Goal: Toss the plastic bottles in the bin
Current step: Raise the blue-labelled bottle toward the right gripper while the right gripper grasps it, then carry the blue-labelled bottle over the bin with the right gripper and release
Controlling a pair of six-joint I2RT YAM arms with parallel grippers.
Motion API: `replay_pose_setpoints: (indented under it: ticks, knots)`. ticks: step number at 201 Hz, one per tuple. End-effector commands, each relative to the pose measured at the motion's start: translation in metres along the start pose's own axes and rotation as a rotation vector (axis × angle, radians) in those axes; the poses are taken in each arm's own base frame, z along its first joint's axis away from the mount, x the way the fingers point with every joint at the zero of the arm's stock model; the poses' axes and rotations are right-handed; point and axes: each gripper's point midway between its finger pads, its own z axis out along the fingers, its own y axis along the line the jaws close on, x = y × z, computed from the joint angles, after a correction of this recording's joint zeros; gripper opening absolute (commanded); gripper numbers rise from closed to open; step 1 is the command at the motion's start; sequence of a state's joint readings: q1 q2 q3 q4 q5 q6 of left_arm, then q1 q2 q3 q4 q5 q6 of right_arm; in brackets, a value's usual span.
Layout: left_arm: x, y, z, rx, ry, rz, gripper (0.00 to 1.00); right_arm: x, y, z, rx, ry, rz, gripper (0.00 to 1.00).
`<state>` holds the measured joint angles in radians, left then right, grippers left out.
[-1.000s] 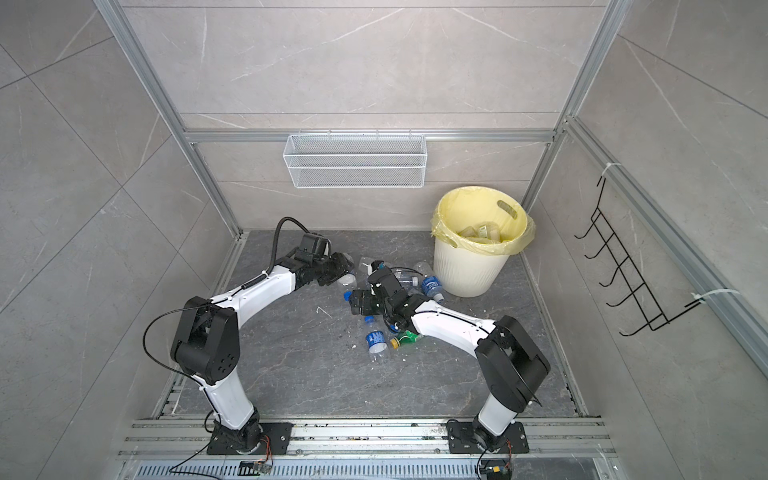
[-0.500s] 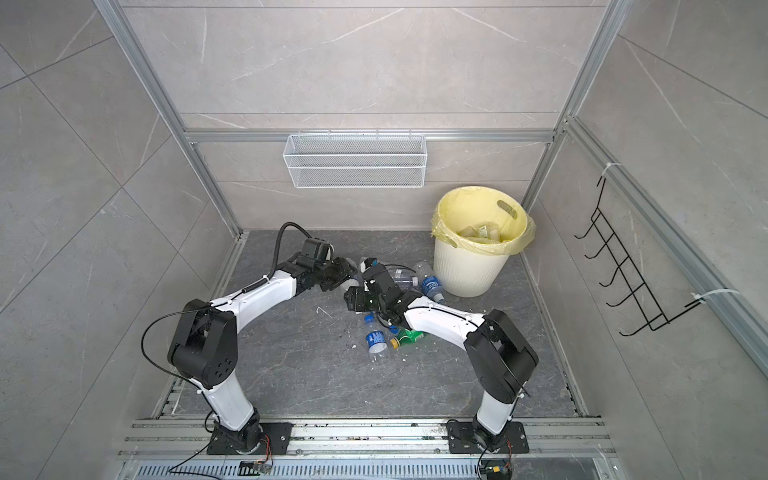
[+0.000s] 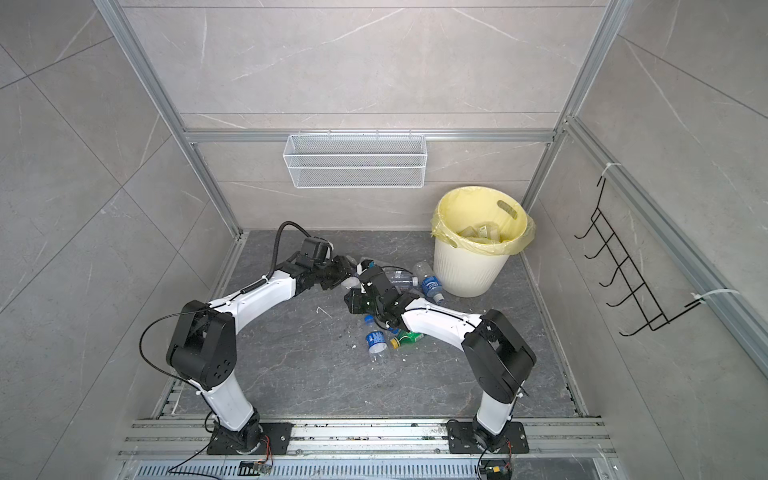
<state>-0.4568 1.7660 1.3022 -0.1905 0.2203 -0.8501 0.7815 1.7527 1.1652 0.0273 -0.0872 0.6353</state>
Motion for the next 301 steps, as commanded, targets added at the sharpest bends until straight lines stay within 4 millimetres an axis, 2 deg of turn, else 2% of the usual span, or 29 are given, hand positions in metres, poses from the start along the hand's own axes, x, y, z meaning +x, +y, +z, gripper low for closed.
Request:
replay_pose_setpoints:
  ticks: [1, 29, 48, 68, 88, 125, 146, 159, 180, 207, 233, 270, 288, 301]
  knots:
    - [-0.006, -0.022, -0.018, 0.067, -0.026, 0.019, 0.57, -0.005, 0.0, 0.0, 0.019, -0.006, -0.007, 0.26]
    - [-0.009, -0.023, -0.023, 0.058, -0.038, 0.031, 0.66, -0.006, 0.0, -0.005, 0.029, -0.009, -0.018, 0.22]
    - [-0.014, -0.024, -0.029, 0.048, -0.055, 0.039, 0.76, -0.009, -0.002, -0.012, 0.048, -0.015, -0.031, 0.21]
    - [-0.02, -0.023, -0.039, 0.042, -0.082, 0.038, 0.88, -0.013, -0.004, -0.022, 0.075, -0.03, -0.056, 0.2]
    - [-0.028, -0.023, -0.054, 0.045, -0.122, 0.034, 0.95, -0.016, -0.006, -0.034, 0.1, -0.036, -0.08, 0.2]
    - [-0.033, -0.032, -0.079, 0.076, -0.17, 0.062, 1.0, -0.028, -0.011, -0.06, 0.169, -0.076, -0.141, 0.2]
    - [-0.034, -0.044, -0.091, 0.125, -0.188, 0.093, 1.0, -0.042, -0.017, -0.082, 0.242, -0.108, -0.187, 0.2]
    - [-0.031, -0.059, -0.096, 0.174, -0.189, 0.142, 1.0, -0.051, -0.019, -0.096, 0.283, -0.123, -0.214, 0.19]
    - [-0.019, -0.086, -0.104, 0.222, -0.194, 0.256, 1.0, -0.071, -0.019, -0.123, 0.347, -0.17, -0.26, 0.19]
    - [0.001, -0.122, -0.114, 0.284, -0.214, 0.408, 1.0, -0.103, -0.025, -0.171, 0.442, -0.26, -0.287, 0.19]
    - [0.027, -0.158, -0.121, 0.351, -0.214, 0.572, 1.0, -0.131, -0.032, -0.222, 0.513, -0.359, -0.291, 0.19]
    - [0.074, -0.209, -0.13, 0.427, -0.204, 0.811, 1.0, -0.171, -0.04, -0.309, 0.582, -0.537, -0.257, 0.2]
    - [0.087, -0.22, -0.131, 0.457, -0.19, 0.86, 1.0, -0.187, -0.061, -0.334, 0.641, -0.585, -0.22, 0.19]
    - [0.089, -0.224, -0.128, 0.457, -0.186, 0.861, 1.0, -0.198, -0.085, -0.337, 0.685, -0.572, -0.178, 0.19]
